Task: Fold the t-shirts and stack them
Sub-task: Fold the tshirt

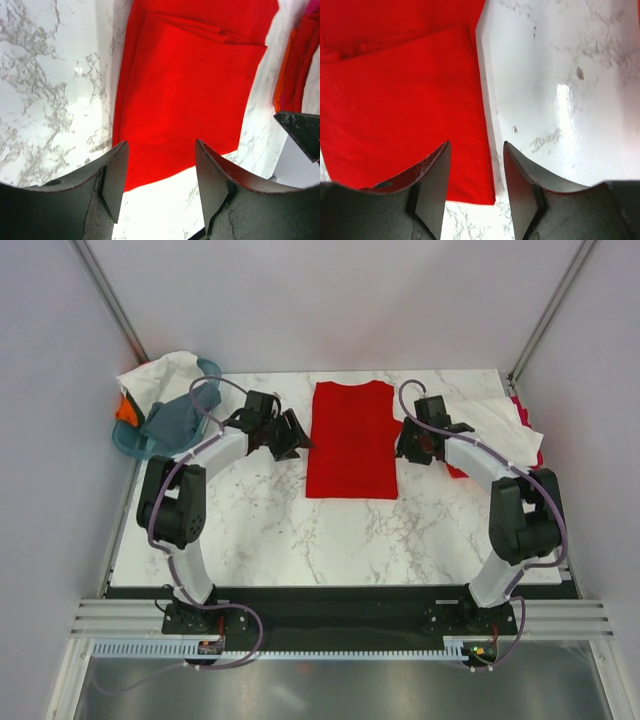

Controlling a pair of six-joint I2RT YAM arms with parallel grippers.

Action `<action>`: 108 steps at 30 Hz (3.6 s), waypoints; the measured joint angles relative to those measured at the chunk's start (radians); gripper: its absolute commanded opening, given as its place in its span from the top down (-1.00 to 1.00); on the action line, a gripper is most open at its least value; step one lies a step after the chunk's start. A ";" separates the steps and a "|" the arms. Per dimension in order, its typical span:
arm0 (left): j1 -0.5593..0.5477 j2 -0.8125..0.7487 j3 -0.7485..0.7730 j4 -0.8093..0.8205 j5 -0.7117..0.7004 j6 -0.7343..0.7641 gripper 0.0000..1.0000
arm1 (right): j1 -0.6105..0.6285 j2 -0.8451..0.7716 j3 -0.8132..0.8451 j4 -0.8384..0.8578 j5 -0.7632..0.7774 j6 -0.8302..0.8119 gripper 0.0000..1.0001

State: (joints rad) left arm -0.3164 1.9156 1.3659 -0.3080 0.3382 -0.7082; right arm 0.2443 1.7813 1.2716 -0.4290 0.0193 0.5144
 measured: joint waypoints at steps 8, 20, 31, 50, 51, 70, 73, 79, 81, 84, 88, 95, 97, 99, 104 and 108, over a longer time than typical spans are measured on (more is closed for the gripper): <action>-0.018 -0.178 -0.252 0.051 -0.002 0.008 -0.20 | 0.008 -0.203 -0.271 0.063 -0.075 -0.007 0.04; -0.064 -0.169 -0.333 0.103 0.012 0.015 -0.10 | 0.029 -0.194 -0.374 0.130 -0.177 -0.004 0.10; -0.064 -0.141 -0.371 0.134 0.013 0.017 0.05 | 0.029 -0.146 -0.410 0.182 -0.180 -0.008 0.55; -0.084 -0.122 -0.401 0.178 0.052 0.017 0.59 | 0.029 -0.141 -0.413 0.197 -0.203 -0.014 0.98; -0.084 -0.122 -0.404 0.180 0.055 0.016 0.66 | 0.029 -0.141 -0.413 0.197 -0.203 -0.014 0.99; -0.105 -0.409 -0.691 0.282 0.069 0.005 0.95 | 0.042 -0.463 -0.564 0.174 -0.251 -0.010 1.00; -0.108 -0.486 -0.745 0.276 0.083 -0.002 0.96 | 0.053 -0.527 -0.588 0.143 -0.266 -0.006 1.00; -0.111 -0.639 -0.763 0.198 0.108 -0.008 0.95 | 0.055 -0.643 -0.582 0.068 -0.281 -0.006 1.00; -0.112 -0.689 -0.756 0.166 0.117 -0.008 0.95 | 0.055 -0.673 -0.566 0.038 -0.285 -0.006 1.00; -0.112 -0.751 -0.742 0.115 0.131 -0.011 0.95 | 0.055 -0.715 -0.534 -0.006 -0.288 -0.006 1.00; -0.112 -0.826 -0.708 0.052 0.145 -0.016 0.95 | 0.055 -0.751 -0.485 -0.045 -0.288 -0.007 1.00; -0.103 -0.802 -0.584 -0.013 0.162 -0.016 0.95 | 0.055 -0.671 -0.341 -0.092 -0.254 -0.023 1.00; -0.093 -0.774 -0.549 -0.021 0.162 -0.016 0.95 | 0.055 -0.625 -0.291 -0.097 -0.241 -0.030 1.00; -0.081 -0.739 -0.508 -0.036 0.163 -0.016 0.95 | 0.054 -0.576 -0.243 -0.103 -0.227 -0.035 1.00; -0.046 -0.618 -0.387 -0.056 0.169 -0.015 0.96 | 0.044 -0.453 -0.146 -0.106 -0.200 -0.047 1.00; -0.015 -0.526 -0.304 -0.060 0.174 -0.008 0.95 | 0.031 -0.368 -0.088 -0.107 -0.179 -0.048 1.00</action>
State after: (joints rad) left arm -0.3313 1.3899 1.0622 -0.3683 0.5125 -0.7158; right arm 0.2749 1.4136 1.1835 -0.5362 -0.1596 0.4660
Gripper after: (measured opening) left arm 0.029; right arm 0.039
